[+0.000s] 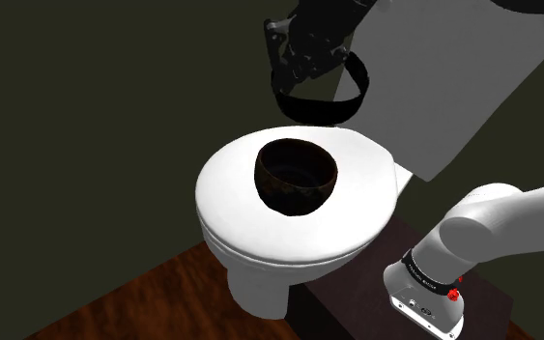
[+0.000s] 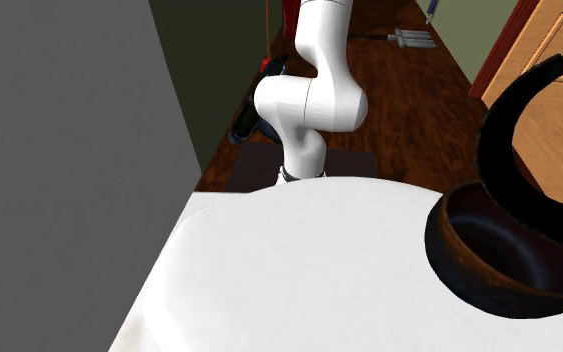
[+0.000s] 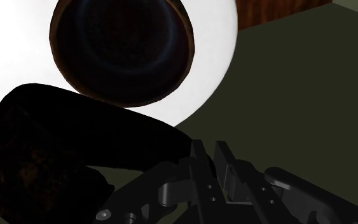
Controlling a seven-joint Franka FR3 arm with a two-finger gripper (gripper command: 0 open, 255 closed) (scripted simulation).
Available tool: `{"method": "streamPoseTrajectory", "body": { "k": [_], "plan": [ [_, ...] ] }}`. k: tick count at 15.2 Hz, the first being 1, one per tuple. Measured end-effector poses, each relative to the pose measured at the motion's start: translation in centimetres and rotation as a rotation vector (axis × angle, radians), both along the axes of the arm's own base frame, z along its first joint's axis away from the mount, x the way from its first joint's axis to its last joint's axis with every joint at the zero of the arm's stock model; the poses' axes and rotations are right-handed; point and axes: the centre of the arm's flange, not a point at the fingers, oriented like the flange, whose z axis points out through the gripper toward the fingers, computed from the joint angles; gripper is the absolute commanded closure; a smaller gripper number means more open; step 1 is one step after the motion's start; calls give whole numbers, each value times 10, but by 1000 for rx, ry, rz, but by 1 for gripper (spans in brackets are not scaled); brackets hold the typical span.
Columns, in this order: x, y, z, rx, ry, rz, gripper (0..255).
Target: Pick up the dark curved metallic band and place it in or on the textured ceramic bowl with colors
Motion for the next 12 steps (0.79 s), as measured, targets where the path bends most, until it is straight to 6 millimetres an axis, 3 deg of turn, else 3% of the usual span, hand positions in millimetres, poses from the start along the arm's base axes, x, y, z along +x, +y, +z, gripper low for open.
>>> {"method": "streamPoseTrajectory", "body": {
  "k": [12],
  "plan": [
    [1, 2, -60, 0, 0, 0, 255]
  ]
}}
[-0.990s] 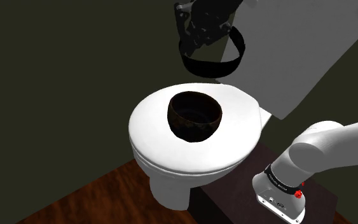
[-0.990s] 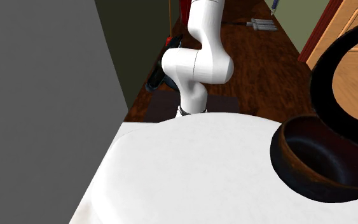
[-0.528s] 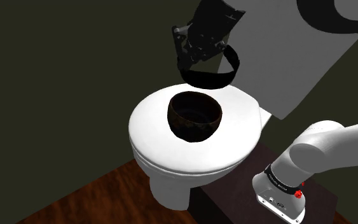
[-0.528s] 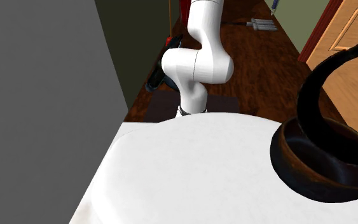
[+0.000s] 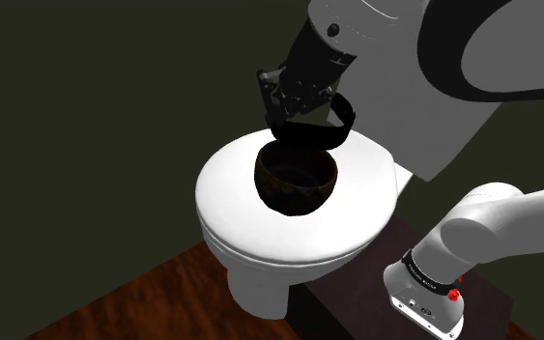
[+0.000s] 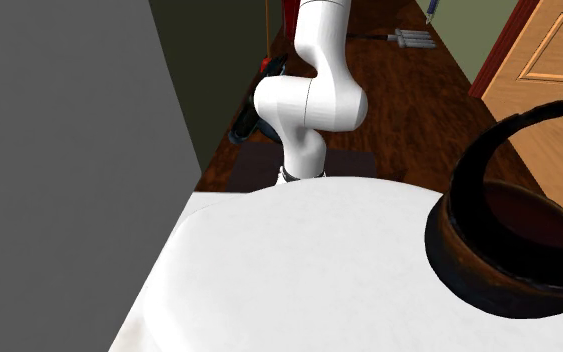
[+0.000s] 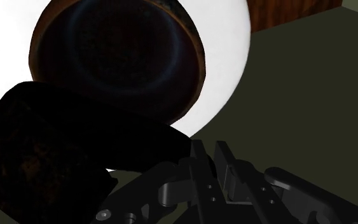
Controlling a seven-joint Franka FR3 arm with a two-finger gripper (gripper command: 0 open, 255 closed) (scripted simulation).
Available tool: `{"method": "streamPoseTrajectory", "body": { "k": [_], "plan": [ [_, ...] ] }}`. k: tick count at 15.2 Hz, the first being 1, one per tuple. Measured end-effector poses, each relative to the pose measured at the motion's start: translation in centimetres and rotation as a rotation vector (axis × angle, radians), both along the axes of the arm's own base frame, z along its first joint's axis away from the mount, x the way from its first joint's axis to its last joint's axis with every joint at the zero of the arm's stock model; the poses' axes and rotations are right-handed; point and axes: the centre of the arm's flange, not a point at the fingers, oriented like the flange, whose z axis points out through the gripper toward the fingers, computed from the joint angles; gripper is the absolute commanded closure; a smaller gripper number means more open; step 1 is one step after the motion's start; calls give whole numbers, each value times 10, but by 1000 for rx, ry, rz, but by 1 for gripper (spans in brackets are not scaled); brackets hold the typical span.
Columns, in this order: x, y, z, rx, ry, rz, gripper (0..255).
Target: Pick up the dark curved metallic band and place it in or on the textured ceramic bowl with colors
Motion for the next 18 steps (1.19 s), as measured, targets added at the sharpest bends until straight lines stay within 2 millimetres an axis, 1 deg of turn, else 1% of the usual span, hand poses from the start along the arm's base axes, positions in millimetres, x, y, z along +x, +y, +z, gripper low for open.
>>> {"method": "streamPoseTrajectory", "body": {
  "k": [5, 6, 12, 14, 16, 18],
  "plan": [
    [0, 0, -1, 0, 0, 0, 255],
    [0, 0, -1, 0, 0, 0, 0],
    [0, 0, -1, 0, -1, 0, 0],
    [-7, -1, 13, 1, -1, 0, 0],
    [-16, 0, 35, 1, -2, 0, 0],
    [-20, -2, 43, 1, -1, 0, 0]
  ]
}}
